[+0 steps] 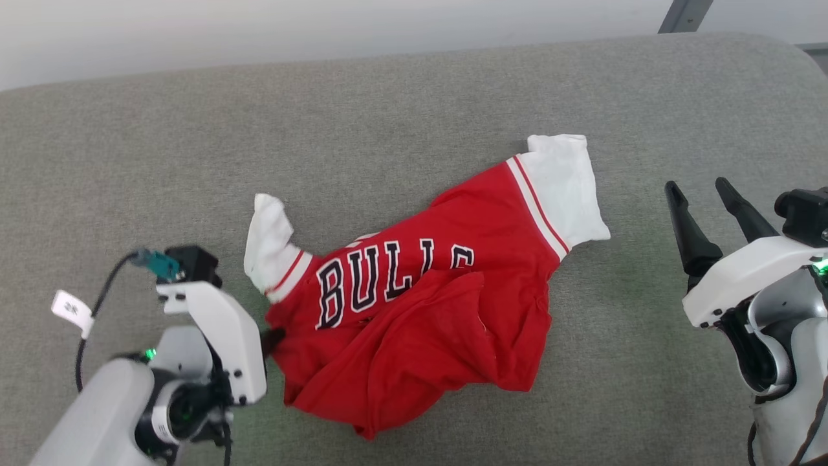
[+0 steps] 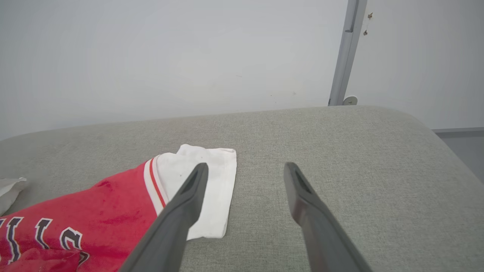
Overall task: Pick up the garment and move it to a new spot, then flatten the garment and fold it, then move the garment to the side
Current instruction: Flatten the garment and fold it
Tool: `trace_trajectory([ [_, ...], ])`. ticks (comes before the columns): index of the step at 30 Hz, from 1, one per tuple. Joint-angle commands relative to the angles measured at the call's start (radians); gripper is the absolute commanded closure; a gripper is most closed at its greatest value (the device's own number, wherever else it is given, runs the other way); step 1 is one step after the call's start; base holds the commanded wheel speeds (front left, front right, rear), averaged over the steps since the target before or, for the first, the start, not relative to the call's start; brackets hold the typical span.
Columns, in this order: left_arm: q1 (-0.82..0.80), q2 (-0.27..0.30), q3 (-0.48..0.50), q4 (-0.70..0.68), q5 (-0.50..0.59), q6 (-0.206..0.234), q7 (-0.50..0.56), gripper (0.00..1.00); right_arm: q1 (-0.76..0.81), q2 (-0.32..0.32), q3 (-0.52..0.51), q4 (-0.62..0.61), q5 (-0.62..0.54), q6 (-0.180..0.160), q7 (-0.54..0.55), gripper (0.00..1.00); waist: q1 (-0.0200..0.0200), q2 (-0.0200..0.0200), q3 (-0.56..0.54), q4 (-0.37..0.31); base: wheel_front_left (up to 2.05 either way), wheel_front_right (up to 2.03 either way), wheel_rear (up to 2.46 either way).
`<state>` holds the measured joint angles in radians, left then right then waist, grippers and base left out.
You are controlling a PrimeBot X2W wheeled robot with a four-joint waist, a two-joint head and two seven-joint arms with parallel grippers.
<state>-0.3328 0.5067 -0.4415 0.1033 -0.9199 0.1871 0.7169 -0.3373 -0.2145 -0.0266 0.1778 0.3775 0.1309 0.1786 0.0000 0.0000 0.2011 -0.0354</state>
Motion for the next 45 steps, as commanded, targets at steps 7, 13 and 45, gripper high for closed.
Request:
trace_trajectory([
  [7,0.045,0.002,-0.018,-0.001,0.001,0.009,0.007,0.23,0.007,0.01,0.009,-0.001,-0.004,0.0,0.016,0.0,0.0,0.0,-0.004,0.012,0.0,0.0,0.0],
  [13,-0.001,0.056,-0.009,-0.069,0.007,0.035,0.081,0.0,0.016,0.012,0.017,-0.004,0.006,0.0,0.02,0.0,0.0,0.0,-0.015,0.009,0.0,0.0,0.0],
  [45,-0.415,-0.003,-0.091,0.576,0.083,-0.102,0.151,1.0,-0.032,0.009,0.06,-0.027,0.045,0.0,0.03,0.0,0.0,0.0,0.069,-0.076,0.0,0.0,0.0],
])
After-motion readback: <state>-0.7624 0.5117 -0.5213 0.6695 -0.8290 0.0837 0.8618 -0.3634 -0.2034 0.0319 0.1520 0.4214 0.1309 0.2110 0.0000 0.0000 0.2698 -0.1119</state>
